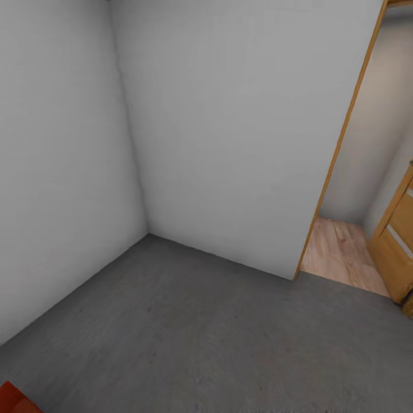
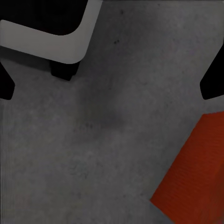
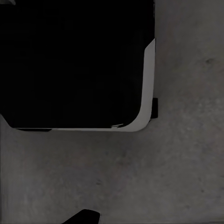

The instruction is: Move the two storage containers from the living room to the garage. In the garage, place one container on the floor and stack the other container on top of it (either order is fine).

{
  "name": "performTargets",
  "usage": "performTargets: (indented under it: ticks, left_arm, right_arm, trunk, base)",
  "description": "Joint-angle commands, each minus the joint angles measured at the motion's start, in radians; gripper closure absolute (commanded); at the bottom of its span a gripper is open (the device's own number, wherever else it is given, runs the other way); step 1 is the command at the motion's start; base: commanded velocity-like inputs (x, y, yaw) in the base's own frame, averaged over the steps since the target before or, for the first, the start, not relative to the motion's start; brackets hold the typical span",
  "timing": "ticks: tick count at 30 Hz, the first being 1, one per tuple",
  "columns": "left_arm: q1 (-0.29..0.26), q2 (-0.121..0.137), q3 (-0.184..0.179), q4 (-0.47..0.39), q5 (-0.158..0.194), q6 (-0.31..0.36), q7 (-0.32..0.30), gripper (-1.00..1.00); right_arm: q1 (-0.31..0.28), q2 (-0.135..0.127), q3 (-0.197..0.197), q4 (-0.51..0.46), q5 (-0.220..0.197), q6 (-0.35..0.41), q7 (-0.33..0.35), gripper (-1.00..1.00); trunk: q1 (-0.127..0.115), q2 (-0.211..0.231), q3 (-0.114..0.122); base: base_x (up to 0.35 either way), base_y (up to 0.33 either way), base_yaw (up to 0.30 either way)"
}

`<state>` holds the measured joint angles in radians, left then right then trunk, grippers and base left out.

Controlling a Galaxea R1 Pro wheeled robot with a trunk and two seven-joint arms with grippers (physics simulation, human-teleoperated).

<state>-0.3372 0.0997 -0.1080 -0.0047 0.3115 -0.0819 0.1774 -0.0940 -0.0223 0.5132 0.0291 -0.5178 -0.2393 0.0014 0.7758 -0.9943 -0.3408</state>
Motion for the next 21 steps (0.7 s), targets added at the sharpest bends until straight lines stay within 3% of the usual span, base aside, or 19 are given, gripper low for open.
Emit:
performTargets:
  ticks: [1,21]
  left_arm:
    - [0.0,0.0,-0.009,0.0,0.009,-0.003,0.002,-1.0]
    - [0.0,0.0,-0.009,0.0,0.009,-0.003,0.002,-1.0]
  right_arm:
    - [-0.001,0.001,0.008,0.003,-0.007,-0.005,0.0,-1.0]
    - [-0.001,0.001,0.008,0.003,-0.008,-0.008,0.0,-1.0]
  trunk:
    - [0.0,-0.001,-0.001]
    - [0.0,-0.001,0.001]
  base:
    - [0.0,0.0,-0.282]
    - [0.0,0.0,-0.282]
